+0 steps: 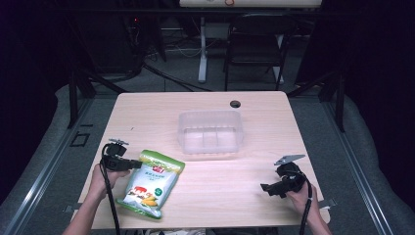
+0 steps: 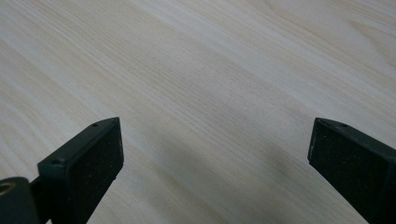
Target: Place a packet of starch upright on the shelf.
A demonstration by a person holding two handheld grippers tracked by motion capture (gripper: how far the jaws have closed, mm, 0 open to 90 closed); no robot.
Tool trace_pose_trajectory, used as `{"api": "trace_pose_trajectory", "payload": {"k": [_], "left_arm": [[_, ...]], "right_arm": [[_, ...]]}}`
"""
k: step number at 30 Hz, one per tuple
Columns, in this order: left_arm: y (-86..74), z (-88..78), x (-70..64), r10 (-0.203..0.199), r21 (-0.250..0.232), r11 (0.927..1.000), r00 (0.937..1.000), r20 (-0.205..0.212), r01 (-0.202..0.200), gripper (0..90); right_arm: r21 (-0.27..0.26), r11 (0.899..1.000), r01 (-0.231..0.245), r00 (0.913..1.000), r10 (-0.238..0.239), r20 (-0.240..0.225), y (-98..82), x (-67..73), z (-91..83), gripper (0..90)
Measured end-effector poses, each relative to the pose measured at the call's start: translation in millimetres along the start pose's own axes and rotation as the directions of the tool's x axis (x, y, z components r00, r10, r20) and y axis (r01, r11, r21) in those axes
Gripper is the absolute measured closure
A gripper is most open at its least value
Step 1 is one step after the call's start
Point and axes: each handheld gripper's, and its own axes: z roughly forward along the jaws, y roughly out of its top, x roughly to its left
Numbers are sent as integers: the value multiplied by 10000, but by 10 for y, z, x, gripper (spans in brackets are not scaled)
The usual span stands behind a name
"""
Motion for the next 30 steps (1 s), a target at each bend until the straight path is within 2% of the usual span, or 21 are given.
{"api": "trace_pose_trajectory", "payload": {"k": [1, 4, 5, 6, 7, 8, 10, 11, 12, 13, 18, 19, 20, 21, 25, 27, 30], "left_arm": [[14, 14, 15, -10, 56, 10000, 10000, 38, 10, 640], [67, 49, 55, -97, 40, 9999, 9998, 169, 96, 522], [80, 68, 65, -121, 23, 9999, 9993, 354, 121, 500], [80, 68, 65, -121, 23, 9999, 9993, 354, 121, 489], [93, 100, 77, -100, 64, 9999, 9975, 704, 95, 486], [93, 100, 77, -100, 64, 9999, 9975, 704, 95, 486], [102, 145, 48, -145, 81, 9999, 9950, 986, 138, 489], [102, 145, 48, -145, 81, 9999, 9950, 986, 138, 503], [107, 149, 50, 60, 186, 9998, 9946, 1040, -80, 508], [113, 170, 19, 35, 180, 9998, 9959, 907, -51, 533], [111, 175, -1, 157, 221, 9996, 9958, 901, -178, 618], [110, 167, -4, 204, 229, 9995, 9960, 868, -225, 648], [106, 158, -14, 252, 159, 9995, 9958, 880, -267, 714], [103, 155, -17, 233, 126, 9996, 9958, 891, -245, 745], [91, 143, -28, 251, 71, 9996, 9953, 934, -259, 843], [83, 137, -35, 284, 10, 9996, 9953, 929, -286, 881], [80, 125, -36, 355, 17, 9994, 9950, 929, -358, 892]], "right_arm": [[-8, 10000, 0, 10000, 0, -38, 2, 0, 2, 29], [29, 10000, 37, 10000, -37, -34, 4, -4, 0, 29], [32, 10000, 31, 10000, -31, -45, 3, -5, 1, 29], [17, 10000, 15, 10000, -15, -13, 1, -6, 2, 29], [-172, 9998, -129, 9999, 129, 19, -6, 5, 13, 28], [6, 10000, 10, 10000, -10, -28, 1, -7, 1, 29], [-1, 10000, 11, 10000, -11, -35, 1, -7, 0, 29], [-1, 10000, 11, 10000, -11, -35, 1, -7, 0, 29], [-1, 10000, 13, 10000, -13, -31, 1, -5, 2, 29], [31, 10000, 40, 10000, -40, -56, 3, -6, 2, 29], [-6, 10000, 13, 10000, -13, -61, 2, -2, -1, 28], [-15, 10000, 1, 10000, -1, -1, 1, -2, 0, 29], [-276, 9994, -217, 9998, 217, 19, -10, 12, 20, 29], [45, 10000, 55, 10000, -55, -39, 3, -8, 1, 29], [15, 10000, 27, 10000, -27, -76, 3, -2, 2, 29], [40, 10000, 39, 10000, -39, -52, 3, -6, 1, 29], [22, 10000, 24, 10000, -24, -77, 3, -4, 3, 29]]}}
